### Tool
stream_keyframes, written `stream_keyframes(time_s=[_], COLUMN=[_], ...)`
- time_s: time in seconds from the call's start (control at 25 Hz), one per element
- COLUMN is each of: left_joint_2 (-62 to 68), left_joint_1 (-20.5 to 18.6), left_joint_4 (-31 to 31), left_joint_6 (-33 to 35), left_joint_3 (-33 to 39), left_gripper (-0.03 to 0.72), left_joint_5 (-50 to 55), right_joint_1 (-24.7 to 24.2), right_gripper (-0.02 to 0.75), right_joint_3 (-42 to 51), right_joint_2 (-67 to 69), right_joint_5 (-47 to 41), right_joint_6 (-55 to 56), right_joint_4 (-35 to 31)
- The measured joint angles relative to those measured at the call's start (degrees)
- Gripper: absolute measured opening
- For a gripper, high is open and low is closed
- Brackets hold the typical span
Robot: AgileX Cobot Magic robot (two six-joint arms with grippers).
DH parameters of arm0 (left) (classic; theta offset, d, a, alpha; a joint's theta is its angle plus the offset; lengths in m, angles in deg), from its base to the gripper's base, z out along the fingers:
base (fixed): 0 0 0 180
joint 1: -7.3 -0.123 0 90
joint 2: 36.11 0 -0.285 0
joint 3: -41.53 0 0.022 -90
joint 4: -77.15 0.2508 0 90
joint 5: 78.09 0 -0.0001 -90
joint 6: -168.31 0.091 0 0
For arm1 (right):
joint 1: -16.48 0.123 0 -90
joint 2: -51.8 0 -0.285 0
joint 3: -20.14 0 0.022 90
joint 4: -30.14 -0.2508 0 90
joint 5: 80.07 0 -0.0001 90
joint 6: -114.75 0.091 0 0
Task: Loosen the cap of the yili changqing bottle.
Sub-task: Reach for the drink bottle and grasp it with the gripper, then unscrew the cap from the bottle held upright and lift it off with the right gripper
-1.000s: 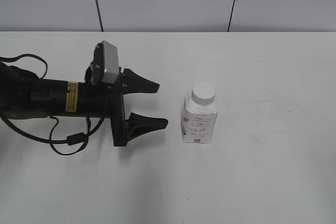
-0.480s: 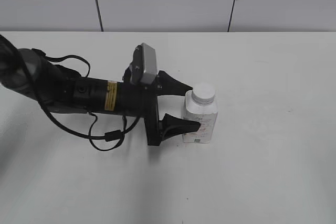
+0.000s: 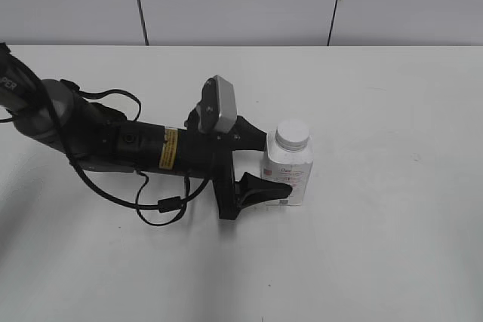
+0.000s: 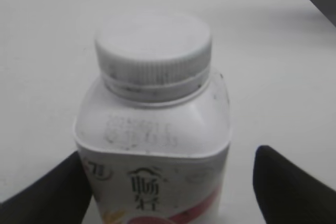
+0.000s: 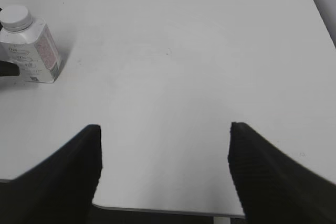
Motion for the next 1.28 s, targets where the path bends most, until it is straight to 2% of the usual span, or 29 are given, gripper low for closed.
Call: stream_keyframes(time_s=[0.2,0.36,1.28], left_joint_2=[0.00,0.00,0.00], left_joint_1=[0.00,0.00,0.00], left_joint_4=[-1.55,-1.77,-1.80], left_joint_6=[-0.02,-0.07,-0.07], left_joint_3=[0.00,0.00,0.00], left_gripper=[0.453,0.409,0.400], left_joint_5=[0.14,0.16,0.16], right_joint_1=[0.00,0.00,0.00], right_gripper=[0.587,0.587,0.587], right_joint_3=[0.00,0.00,0.00], right_joint_2=[0.00,0.00,0.00], right_joint_5=[0.00,0.00,0.00], right_joint_6=[0.00,0.00,0.00], right_joint_4=[0.00,0.00,0.65])
